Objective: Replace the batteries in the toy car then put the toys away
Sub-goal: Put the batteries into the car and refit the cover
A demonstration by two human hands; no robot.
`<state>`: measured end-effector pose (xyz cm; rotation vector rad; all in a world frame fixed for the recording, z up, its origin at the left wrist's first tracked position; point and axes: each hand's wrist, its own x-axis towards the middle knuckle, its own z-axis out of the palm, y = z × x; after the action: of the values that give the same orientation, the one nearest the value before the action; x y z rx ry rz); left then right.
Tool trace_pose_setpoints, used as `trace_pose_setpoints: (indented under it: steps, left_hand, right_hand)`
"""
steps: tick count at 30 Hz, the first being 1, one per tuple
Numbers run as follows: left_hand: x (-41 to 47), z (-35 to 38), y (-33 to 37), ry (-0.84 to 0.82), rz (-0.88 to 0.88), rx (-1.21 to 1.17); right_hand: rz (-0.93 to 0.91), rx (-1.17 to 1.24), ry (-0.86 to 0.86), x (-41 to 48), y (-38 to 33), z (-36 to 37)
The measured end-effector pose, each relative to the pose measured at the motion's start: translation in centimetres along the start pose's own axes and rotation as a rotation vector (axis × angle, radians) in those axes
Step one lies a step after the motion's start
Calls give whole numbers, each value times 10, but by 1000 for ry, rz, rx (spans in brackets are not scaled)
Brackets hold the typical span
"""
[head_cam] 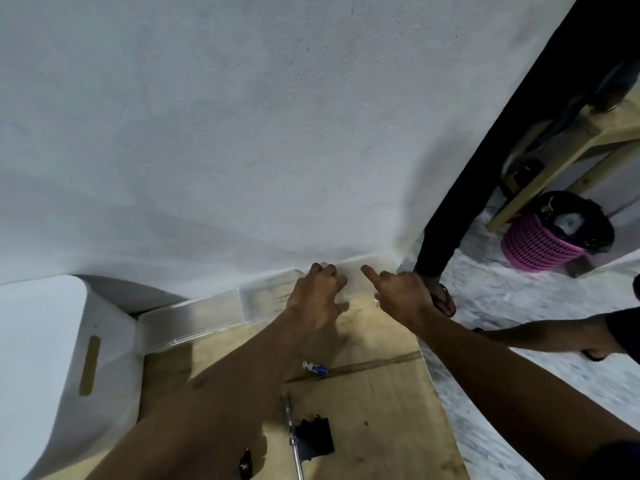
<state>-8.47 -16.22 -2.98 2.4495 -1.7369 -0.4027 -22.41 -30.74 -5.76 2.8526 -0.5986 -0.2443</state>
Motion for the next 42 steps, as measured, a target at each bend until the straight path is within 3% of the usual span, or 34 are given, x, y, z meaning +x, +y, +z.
trace_pose_setpoints:
  steps: [4,7,9,12,14,18,24,29,33,39,40,42]
  left_hand:
    - [-1,-10,0,-11,-54,-121]
    - [-3,-18,-2,53,-132,-291]
    - [-3,-23,-4,98,-178,-384]
    - [1,-28,-7,138,-204,-420]
    - [3,-29,-9,162,-191,-432]
    - [4,-37,-8,206,-186,-482]
    - [-2,-44,-1,199,-221,-586]
    - [-4,-41,-5,186,-215,-583]
    - [-4,-37,-5,186,-201,-575]
    - [-10,-22,-5,97,-164,-397]
    - [-11,-19,-6,69,-150,-344]
    - [-12,-13,-7,22,-114,-239]
  right_hand:
    - [-1,142,82,-10,7,-7]
    - [24,327,302,-27,13,-19]
    - [-35,352,433,-33,10,-20]
    - [-155,370,473,-25,1,-22]
    - [-191,368,433,-6,-4,-25]
    - [-208,377,102,29,-12,-23]
    - [-123,480,-214,50,-20,-14]
    - [-104,612,-275,50,-23,-16]
    - [-102,623,-114,27,-18,-22]
    - [-202,572,461,-28,-9,-25]
    - [-165,574,474,-29,-5,-26]
    - [-79,531,321,-25,4,-27]
